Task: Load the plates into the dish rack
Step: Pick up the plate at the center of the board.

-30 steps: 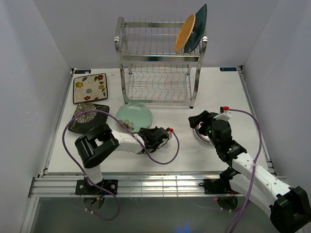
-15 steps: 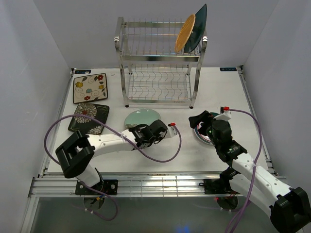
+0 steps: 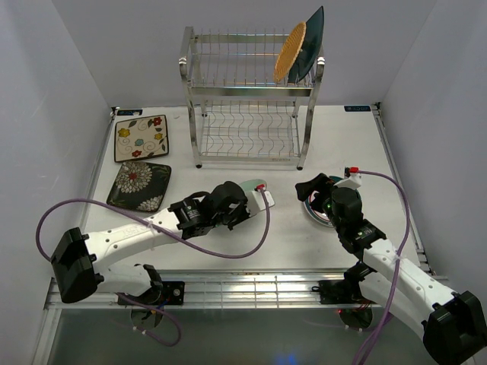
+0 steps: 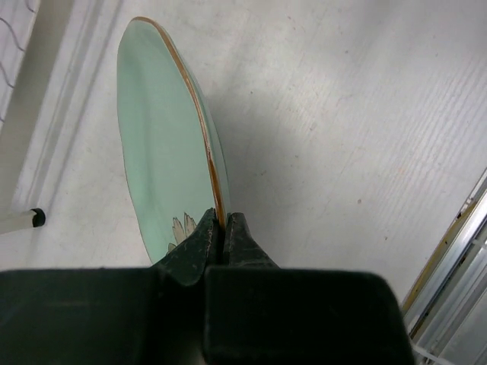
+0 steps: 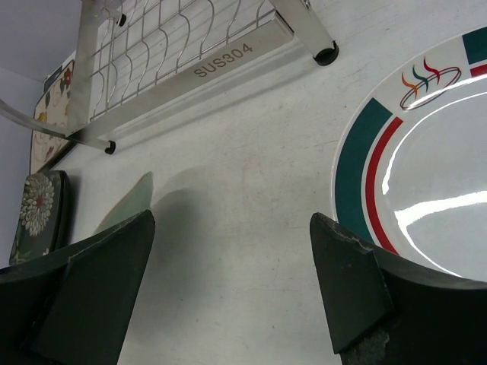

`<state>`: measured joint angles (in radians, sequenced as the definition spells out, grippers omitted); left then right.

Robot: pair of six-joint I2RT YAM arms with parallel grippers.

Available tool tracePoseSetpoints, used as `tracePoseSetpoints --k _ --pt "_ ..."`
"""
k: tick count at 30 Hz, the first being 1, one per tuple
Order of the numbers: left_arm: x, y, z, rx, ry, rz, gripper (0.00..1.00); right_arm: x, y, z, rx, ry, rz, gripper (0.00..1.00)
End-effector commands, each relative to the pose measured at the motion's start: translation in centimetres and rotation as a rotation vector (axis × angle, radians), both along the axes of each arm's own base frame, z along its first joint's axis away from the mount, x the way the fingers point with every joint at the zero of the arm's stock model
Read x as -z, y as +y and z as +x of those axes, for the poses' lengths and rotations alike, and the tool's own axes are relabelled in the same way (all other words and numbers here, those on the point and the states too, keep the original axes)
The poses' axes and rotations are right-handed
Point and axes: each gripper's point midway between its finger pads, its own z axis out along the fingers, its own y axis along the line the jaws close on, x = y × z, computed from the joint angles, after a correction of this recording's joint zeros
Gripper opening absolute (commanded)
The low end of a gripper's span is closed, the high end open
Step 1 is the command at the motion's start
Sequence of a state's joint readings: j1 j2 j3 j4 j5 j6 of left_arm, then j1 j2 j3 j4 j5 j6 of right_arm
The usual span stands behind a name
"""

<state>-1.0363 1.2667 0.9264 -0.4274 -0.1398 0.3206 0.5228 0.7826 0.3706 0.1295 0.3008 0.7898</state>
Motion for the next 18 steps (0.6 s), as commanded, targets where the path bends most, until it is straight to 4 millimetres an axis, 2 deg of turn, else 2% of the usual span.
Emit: tracePoseSetpoints --k 1,6,9,15,16,18 --pt "-7.8 -0.8 2.5 -0.099 -0.18 -0.233 0.0 -2.7 0.2 0.9 0.019 -0.058 0.04 0.88" --pt "-10.4 -0.1 4.1 -0.202 -0.252 -0.308 0.0 -2.8 0.3 1.0 0.016 -0.06 0.043 0.88" --pt "-12.7 0.4 4.8 -0.248 -0.315 -0.38 0.0 -2.7 0.4 1.0 0.012 -0.057 0.042 0.88" --pt "-18.6 1.6 5.4 -0.305 -0.422 -0.545 0.0 -2.5 0.7 1.1 -0.001 -0.047 0.041 0.88" --pt "-20.3 1.8 5.5 -0.316 -0.436 -0.581 0.0 -2.6 0.8 1.0 -0.005 -0.05 0.04 0.88" --pt "-21.8 1.8 5.6 -0.317 -0.444 -0.6 0.0 -2.7 0.7 1.0 -0.004 -0.051 0.041 0.88"
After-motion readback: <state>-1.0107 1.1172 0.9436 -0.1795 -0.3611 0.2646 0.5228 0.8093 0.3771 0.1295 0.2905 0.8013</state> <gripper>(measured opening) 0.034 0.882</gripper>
